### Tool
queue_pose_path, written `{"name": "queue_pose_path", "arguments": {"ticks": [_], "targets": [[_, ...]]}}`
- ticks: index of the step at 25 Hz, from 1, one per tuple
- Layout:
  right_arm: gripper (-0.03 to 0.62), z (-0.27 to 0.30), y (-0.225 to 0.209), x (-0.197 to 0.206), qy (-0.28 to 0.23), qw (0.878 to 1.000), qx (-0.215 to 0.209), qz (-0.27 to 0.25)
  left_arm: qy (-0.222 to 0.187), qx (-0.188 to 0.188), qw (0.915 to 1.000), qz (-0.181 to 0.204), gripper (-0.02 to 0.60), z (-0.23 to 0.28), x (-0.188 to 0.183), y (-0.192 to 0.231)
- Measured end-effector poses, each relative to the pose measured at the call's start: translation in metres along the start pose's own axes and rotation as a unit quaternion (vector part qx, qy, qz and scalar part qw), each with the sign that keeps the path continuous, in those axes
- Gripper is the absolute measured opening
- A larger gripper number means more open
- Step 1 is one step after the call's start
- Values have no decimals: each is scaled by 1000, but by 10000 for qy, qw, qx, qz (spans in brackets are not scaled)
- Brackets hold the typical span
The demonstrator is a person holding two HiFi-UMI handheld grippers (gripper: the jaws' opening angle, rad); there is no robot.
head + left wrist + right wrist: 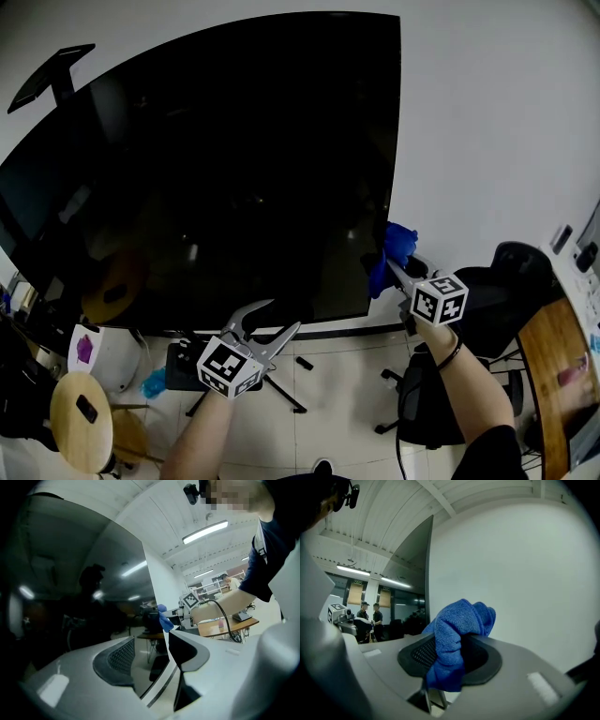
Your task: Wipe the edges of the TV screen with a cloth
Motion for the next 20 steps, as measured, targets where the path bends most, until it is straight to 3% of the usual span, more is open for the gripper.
{"name": "queue_pose_path", "arguments": {"ticks": [8,20], "targets": [[137,2,-13,96,520,9964,180,646,352,96,9985,-399,218,9,56,-10],[140,-3,-18,194,1132,9857,286,1219,742,147,9946,-715,218,13,105,-20]]}}
Point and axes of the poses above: the fingertips, and each gripper's own axes: z forward along the fingers, y to its left, x out of its underside, the point moved 4 cm from there along -z, backward along the fingers, and after that the axes turned 2 degrees about -x, right-handed, at the moved point
